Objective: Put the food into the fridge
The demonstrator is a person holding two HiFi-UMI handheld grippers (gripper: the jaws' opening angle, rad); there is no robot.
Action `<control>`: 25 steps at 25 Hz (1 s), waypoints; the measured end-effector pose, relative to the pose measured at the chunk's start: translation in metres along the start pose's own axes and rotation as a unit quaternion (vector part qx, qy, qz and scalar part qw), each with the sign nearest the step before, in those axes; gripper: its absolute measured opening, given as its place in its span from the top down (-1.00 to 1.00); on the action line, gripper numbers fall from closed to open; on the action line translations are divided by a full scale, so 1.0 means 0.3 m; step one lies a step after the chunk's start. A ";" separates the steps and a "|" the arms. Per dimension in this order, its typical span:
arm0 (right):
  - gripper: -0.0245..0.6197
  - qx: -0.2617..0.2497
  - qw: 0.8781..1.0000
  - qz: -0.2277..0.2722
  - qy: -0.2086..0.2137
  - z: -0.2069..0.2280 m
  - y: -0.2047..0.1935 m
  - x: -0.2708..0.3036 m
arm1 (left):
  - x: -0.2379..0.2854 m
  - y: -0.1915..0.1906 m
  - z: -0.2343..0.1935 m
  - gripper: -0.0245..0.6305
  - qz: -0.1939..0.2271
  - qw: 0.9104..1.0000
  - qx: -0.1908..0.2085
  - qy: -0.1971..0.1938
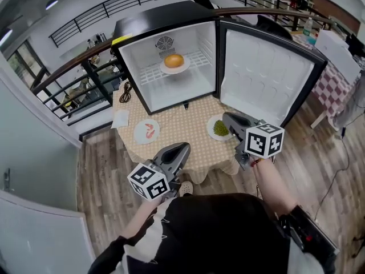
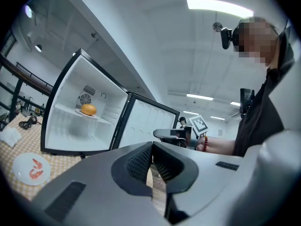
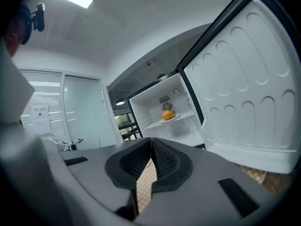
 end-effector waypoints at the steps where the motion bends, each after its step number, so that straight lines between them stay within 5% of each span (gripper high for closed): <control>1: 0.87 0.003 1.000 0.001 0.004 -0.001 -0.028 -0.039 | -0.004 -0.018 0.023 0.88 0.004 1.000 -0.007 0.002; 13: 0.87 0.039 0.999 -0.019 0.011 -0.038 -0.299 -0.416 | -0.084 -0.229 0.306 0.88 -0.015 0.999 -0.029 0.014; 25: 0.87 0.037 0.999 -0.037 0.014 -0.069 -0.391 -0.549 | -0.134 -0.295 0.396 0.88 -0.018 0.998 -0.050 0.045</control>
Point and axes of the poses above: the fingertips, and each gripper's own axes: x forward along the fingers, z to its right, y out of its top, the point moved 5 cm from there along -x, backward along the fingers, and after that the axes turned 3 degrees about -x, right-handed, at the moved point
